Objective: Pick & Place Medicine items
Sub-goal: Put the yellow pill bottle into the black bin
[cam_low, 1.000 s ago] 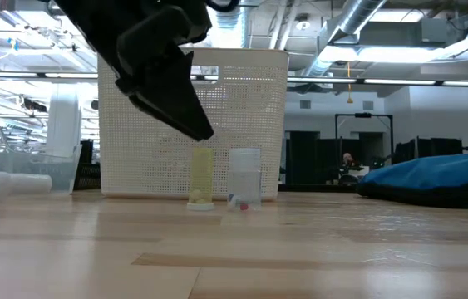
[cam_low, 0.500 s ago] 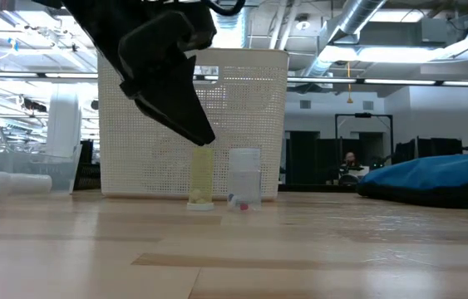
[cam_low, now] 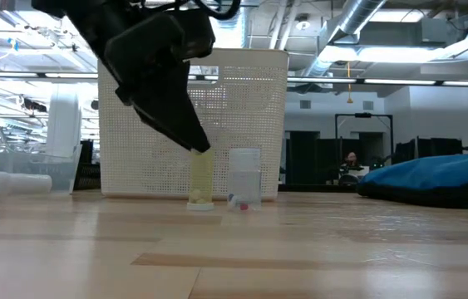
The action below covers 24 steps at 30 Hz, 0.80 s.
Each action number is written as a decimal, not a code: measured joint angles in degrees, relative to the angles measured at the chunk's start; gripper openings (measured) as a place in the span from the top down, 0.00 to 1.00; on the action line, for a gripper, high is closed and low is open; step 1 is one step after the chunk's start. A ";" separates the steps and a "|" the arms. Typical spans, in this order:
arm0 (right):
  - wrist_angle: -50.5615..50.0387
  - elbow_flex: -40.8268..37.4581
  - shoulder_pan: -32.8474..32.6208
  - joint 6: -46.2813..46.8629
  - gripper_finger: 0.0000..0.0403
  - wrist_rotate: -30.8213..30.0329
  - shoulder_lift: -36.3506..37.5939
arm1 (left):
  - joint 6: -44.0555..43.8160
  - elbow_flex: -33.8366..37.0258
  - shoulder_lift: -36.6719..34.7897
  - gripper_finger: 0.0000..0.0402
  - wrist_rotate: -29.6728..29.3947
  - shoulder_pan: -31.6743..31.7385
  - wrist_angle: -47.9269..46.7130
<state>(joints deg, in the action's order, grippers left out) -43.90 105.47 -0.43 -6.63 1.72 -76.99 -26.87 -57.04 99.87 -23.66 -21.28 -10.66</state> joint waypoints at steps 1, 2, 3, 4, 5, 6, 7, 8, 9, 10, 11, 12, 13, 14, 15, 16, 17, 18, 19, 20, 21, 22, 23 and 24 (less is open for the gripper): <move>0.00 0.00 0.00 0.00 0.73 0.00 0.00 | 0.00 0.07 0.02 0.55 0.46 0.04 0.50; 0.00 0.00 0.00 0.00 0.73 0.00 0.00 | 0.05 0.26 0.02 0.55 0.79 0.05 1.04; 0.00 0.00 0.00 0.02 0.73 0.00 0.00 | 0.07 0.49 0.02 0.55 0.80 0.06 1.23; -0.02 0.00 0.00 0.04 0.73 0.00 0.00 | 0.07 0.69 0.02 0.55 0.62 0.12 1.02; -0.04 0.00 0.00 0.05 0.73 0.00 0.00 | 0.07 0.75 0.05 0.56 0.15 0.28 0.76; -0.07 0.00 0.00 0.04 0.73 0.00 0.00 | 0.08 0.75 0.05 0.57 0.00 0.43 0.95; -0.15 0.00 0.00 0.05 0.73 0.00 0.00 | 0.07 0.72 0.05 0.58 -0.01 0.61 1.27; -0.24 0.00 0.00 0.09 0.73 0.00 0.00 | 0.07 0.71 0.05 0.59 0.15 0.76 1.30; -0.26 0.00 0.00 0.17 0.73 0.00 0.00 | 0.07 0.71 0.05 0.61 0.49 0.82 1.13; -0.26 0.00 0.00 0.17 0.73 0.00 0.00 | 0.07 0.71 0.05 0.62 0.86 0.92 1.07; -0.27 0.00 0.00 0.17 0.73 0.00 0.00 | 0.07 0.71 0.05 0.63 1.01 1.10 1.12; -0.26 0.00 0.00 0.17 0.73 0.00 0.00 | 0.07 0.71 0.05 0.65 1.05 1.12 1.17; -0.26 0.00 0.00 0.17 0.73 0.00 0.00 | 0.07 0.71 0.05 0.66 1.05 1.12 1.14; -0.26 0.00 0.00 0.17 0.73 0.00 0.00 | 0.07 0.71 0.05 0.68 1.05 1.20 1.14; -0.26 0.00 0.00 0.17 0.73 0.00 0.00 | 0.07 0.71 0.05 0.69 1.07 1.27 1.14; -0.26 0.00 0.00 0.17 0.73 0.00 0.00 | 0.05 0.71 0.05 0.71 1.27 1.29 1.14; -0.27 0.00 0.00 0.17 0.73 0.00 0.00 | 0.05 0.71 0.05 0.73 1.65 1.29 1.14; -0.26 0.00 0.00 0.17 0.73 0.00 0.00 | 0.04 0.71 0.05 0.75 1.88 1.29 1.14; -0.32 0.00 0.00 0.17 0.73 0.00 0.00 | 0.02 0.71 0.05 0.77 2.11 1.29 1.19; -0.46 0.00 0.00 0.17 0.73 0.00 0.00 | -0.13 0.71 0.05 0.79 2.12 1.29 1.21; -0.48 0.00 0.00 0.17 0.73 0.00 0.00 | -0.29 0.71 0.02 0.81 2.12 1.29 1.23; -0.52 0.00 0.00 0.18 0.73 0.00 0.00 | -0.33 0.71 0.02 0.82 2.19 1.29 1.27; -0.67 0.00 0.00 0.19 0.73 0.00 0.00 | -0.34 0.71 0.02 0.82 2.25 1.28 1.34; -0.83 0.00 0.00 0.21 0.73 0.00 0.00 | -0.35 0.71 0.02 0.82 2.31 1.27 1.42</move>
<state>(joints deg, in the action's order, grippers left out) -44.73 105.47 -0.43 -6.42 1.72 -76.99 -27.22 -56.34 99.90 -21.35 -20.01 -9.24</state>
